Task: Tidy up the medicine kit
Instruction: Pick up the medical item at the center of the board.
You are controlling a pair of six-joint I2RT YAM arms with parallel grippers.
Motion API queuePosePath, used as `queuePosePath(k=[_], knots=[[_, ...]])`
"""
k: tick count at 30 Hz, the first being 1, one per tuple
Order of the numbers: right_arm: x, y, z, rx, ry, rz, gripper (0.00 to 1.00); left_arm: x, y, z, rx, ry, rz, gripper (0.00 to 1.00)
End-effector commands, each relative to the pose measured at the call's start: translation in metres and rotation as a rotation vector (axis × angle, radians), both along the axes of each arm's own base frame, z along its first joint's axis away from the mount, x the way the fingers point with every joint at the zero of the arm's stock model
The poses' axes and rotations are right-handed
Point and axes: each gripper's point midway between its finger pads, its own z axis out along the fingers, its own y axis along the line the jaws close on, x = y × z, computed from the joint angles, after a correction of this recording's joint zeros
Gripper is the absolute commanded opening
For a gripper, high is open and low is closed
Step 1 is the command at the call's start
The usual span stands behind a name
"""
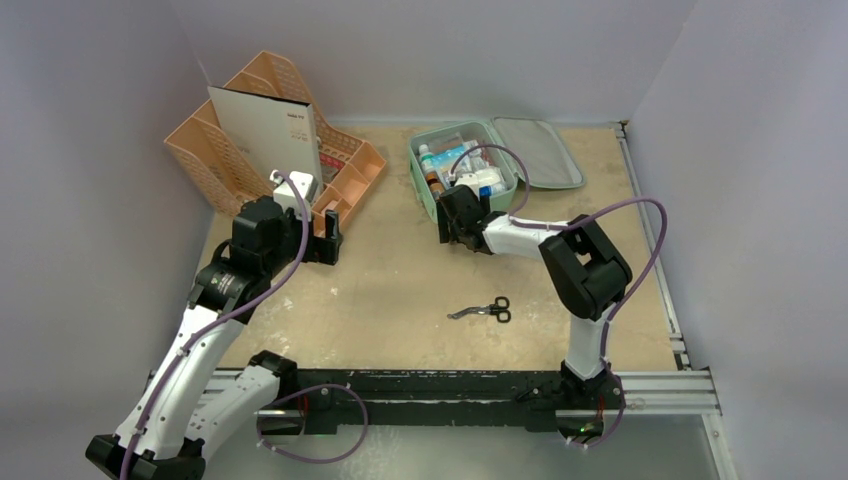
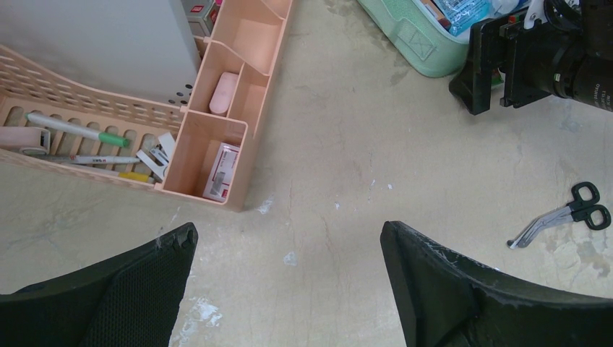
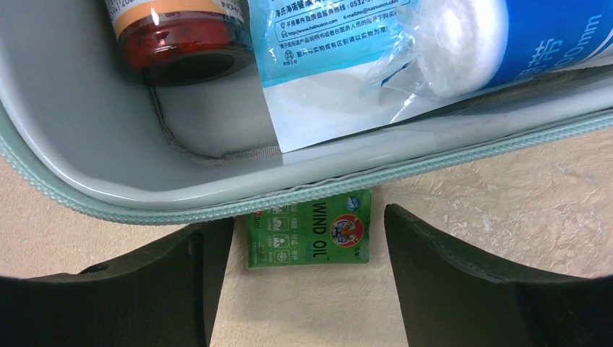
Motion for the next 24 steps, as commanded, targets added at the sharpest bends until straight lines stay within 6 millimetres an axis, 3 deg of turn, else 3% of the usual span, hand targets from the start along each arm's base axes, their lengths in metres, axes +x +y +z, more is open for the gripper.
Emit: queuePosePath(k=[1, 11, 24], knots=[[0.007, 0.002, 0.009, -0.002, -0.026, -0.026, 0.77, 0.002, 0.000, 0.006, -0.006, -0.029, -0.006, 0.97], [0.003, -0.001, 0.013, -0.003, -0.026, -0.021, 0.65, 0.001, 0.000, 0.006, -0.006, -0.030, -0.006, 0.97], [-0.012, -0.001, 0.035, 0.007, -0.014, 0.032, 0.56, 0.002, 0.000, 0.006, -0.006, -0.029, -0.007, 0.97]])
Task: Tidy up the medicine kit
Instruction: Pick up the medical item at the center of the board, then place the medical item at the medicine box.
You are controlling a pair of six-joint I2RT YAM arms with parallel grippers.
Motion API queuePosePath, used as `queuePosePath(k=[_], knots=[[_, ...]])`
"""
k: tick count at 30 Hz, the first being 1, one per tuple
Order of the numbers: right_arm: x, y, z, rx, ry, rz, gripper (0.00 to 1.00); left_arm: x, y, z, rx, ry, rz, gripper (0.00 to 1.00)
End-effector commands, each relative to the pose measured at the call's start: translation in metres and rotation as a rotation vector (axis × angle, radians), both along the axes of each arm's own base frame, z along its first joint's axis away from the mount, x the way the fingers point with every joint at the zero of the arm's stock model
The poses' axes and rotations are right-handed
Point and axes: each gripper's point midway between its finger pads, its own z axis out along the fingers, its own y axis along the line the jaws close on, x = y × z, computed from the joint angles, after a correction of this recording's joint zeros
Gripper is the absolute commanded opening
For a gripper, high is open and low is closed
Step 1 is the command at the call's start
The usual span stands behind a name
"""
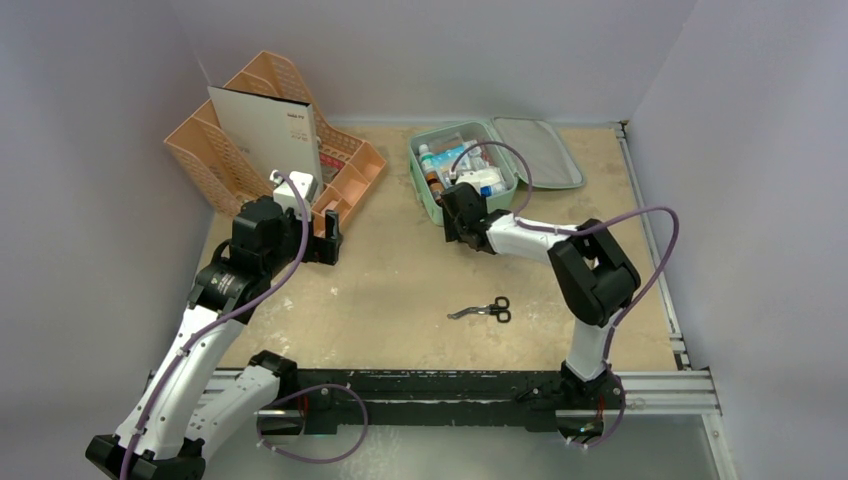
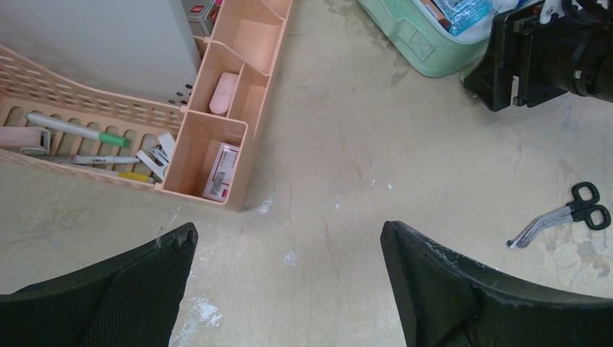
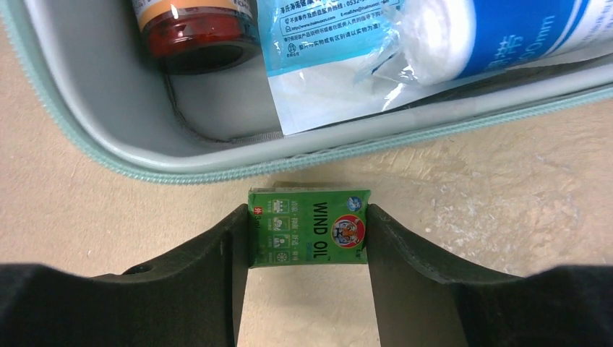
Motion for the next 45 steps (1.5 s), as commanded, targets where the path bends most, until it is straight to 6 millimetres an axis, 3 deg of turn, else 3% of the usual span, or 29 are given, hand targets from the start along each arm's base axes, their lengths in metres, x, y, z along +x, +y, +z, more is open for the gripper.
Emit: queuePosePath(k=[1, 6, 12, 16, 22, 33, 45], knots=[[-0.009, -0.002, 0.026, 0.004, -0.017, 0.021, 0.56, 0.002, 0.000, 0.006, -0.006, -0.028, -0.006, 0.97], [-0.023, -0.009, 0.047, 0.008, -0.018, 0.045, 0.56, 0.002, -0.001, 0.006, -0.006, -0.027, -0.008, 0.97], [-0.027, -0.007, 0.087, 0.036, -0.052, 0.087, 0.56, 0.002, -0.002, 0.007, -0.009, -0.029, -0.012, 0.97], [-0.019, 0.000, 0.109, 0.051, -0.090, 0.109, 0.56, 0.002, -0.002, 0.005, -0.009, -0.027, -0.013, 0.97], [0.003, 0.020, 0.126, 0.048, -0.119, 0.165, 0.56, 0.002, -0.003, 0.005, -0.009, -0.023, -0.016, 0.97], [0.050, 0.042, 0.117, 0.004, -0.123, 0.185, 0.58, 0.002, -0.003, 0.008, -0.014, -0.034, -0.017, 0.98], [0.066, 0.021, 0.079, -0.057, -0.028, 0.164, 0.59, 0.000, -0.003, 0.009, -0.018, -0.037, -0.021, 0.98]])
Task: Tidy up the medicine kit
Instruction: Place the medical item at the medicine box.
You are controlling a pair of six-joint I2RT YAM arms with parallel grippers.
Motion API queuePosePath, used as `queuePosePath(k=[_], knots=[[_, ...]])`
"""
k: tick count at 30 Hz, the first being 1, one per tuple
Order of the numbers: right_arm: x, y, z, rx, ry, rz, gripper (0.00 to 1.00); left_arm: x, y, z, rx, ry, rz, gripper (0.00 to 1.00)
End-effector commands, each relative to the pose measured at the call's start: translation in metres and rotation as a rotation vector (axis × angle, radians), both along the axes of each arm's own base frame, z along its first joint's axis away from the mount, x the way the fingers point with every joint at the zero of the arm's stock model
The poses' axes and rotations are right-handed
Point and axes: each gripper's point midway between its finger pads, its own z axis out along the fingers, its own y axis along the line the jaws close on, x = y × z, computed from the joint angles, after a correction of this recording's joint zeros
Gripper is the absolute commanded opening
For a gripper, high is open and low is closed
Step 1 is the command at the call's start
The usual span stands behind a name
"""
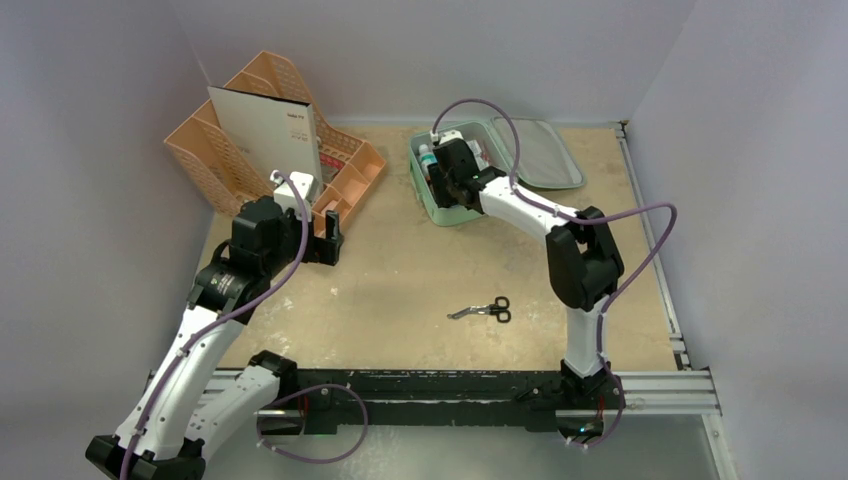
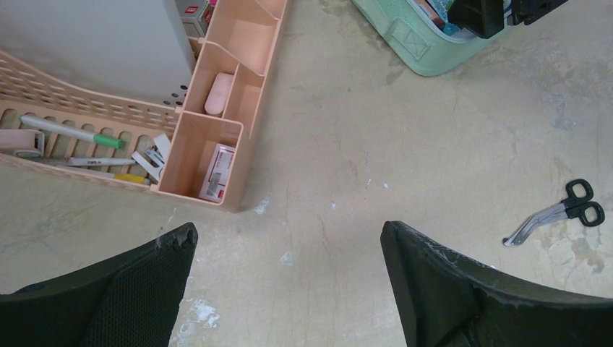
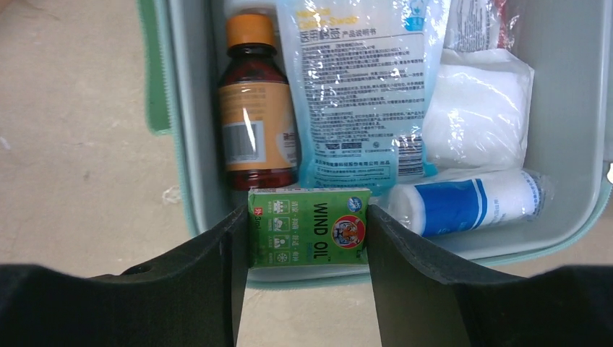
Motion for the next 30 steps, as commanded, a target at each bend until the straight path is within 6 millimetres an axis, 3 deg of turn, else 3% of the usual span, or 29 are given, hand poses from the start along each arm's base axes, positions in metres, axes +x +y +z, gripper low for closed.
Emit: queuePosePath(k=[1, 8, 15, 20, 25, 30], knots=[[0.008, -0.004, 0.003, 0.003, 0.012, 0.013, 0.59, 0.001, -0.001, 0.009, -0.013, -0.038, -0.010, 0.98], [0.009, -0.003, -0.014, 0.025, 0.075, 0.053, 0.61, 0.002, -0.001, 0.007, -0.008, -0.033, -0.007, 0.97], [0.008, -0.001, -0.009, 0.027, 0.082, 0.063, 0.67, 0.002, 0.001, 0.005, -0.002, -0.028, 0.000, 0.98], [0.004, 0.000, 0.012, 0.050, 0.075, 0.078, 0.77, 0.003, 0.001, 0.004, 0.003, -0.025, 0.004, 0.98], [-0.004, -0.001, 0.042, 0.067, 0.044, 0.114, 0.78, 0.002, 0.003, 0.005, 0.004, -0.027, 0.008, 0.98], [-0.022, 0.003, 0.056, 0.067, 0.049, 0.232, 0.77, 0.004, 0.002, 0.004, 0.003, -0.026, 0.007, 0.98]])
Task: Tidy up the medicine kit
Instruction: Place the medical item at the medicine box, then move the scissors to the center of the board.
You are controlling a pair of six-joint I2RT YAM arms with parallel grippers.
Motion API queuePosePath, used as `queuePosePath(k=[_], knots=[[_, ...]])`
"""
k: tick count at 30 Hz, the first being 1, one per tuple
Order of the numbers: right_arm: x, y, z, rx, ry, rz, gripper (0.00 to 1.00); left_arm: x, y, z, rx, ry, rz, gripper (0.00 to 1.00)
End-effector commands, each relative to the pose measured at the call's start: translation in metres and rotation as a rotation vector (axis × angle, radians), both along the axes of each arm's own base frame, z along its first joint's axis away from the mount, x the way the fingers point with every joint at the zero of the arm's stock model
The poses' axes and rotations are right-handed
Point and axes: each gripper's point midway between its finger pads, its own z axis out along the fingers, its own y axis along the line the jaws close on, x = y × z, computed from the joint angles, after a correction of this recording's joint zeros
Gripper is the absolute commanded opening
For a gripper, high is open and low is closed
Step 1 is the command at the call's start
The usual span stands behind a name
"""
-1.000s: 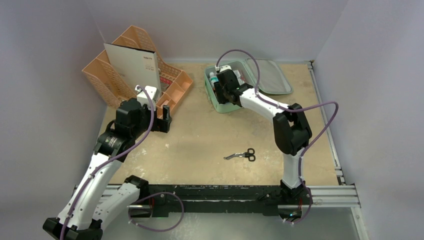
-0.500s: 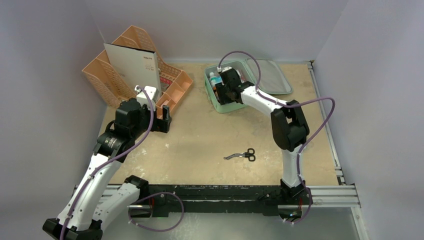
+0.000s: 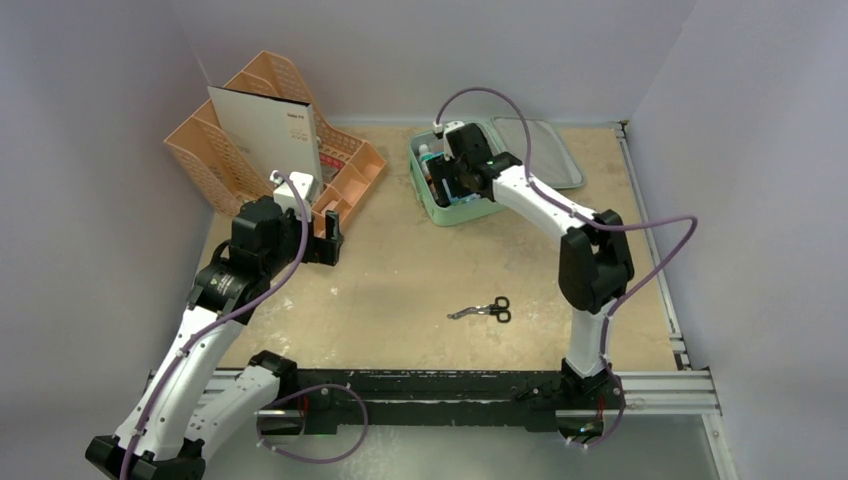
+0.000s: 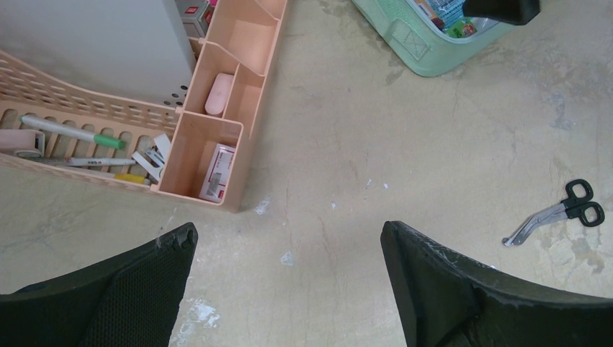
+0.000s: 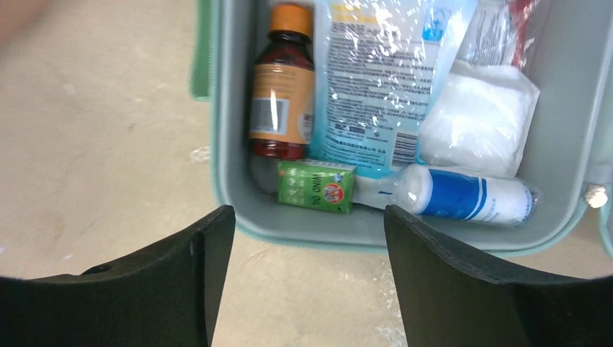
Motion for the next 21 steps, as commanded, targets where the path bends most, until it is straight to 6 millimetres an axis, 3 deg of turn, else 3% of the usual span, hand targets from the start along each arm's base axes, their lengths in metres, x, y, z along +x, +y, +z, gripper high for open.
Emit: queuePosePath(k=[1, 4, 6, 9, 15, 21], knots=[[-0.019, 0.005, 0.044, 0.042, -0.048, 0.118, 0.77, 0.005, 0.002, 0.002, 0.006, -0.019, 0.010, 0.98], [-0.036, 0.002, 0.048, 0.045, -0.053, 0.185, 0.73, 0.006, 0.003, 0.000, 0.006, -0.006, 0.029, 1.00], [-0.055, -0.002, 0.039, 0.037, -0.030, 0.254, 0.71, 0.005, 0.003, 0.003, -0.006, -0.008, 0.030, 1.00], [-0.098, -0.002, 0.025, 0.028, 0.023, 0.470, 0.69, 0.003, -0.003, 0.006, -0.030, -0.022, 0.004, 1.00], [-0.169, -0.036, 0.009, -0.088, 0.052, 0.733, 0.68, 0.002, -0.007, 0.000, -0.027, 0.005, -0.020, 1.00], [-0.198, -0.075, -0.013, -0.221, 0.032, 0.787, 0.67, 0.001, -0.014, 0.000, -0.048, 0.009, -0.057, 1.00]])
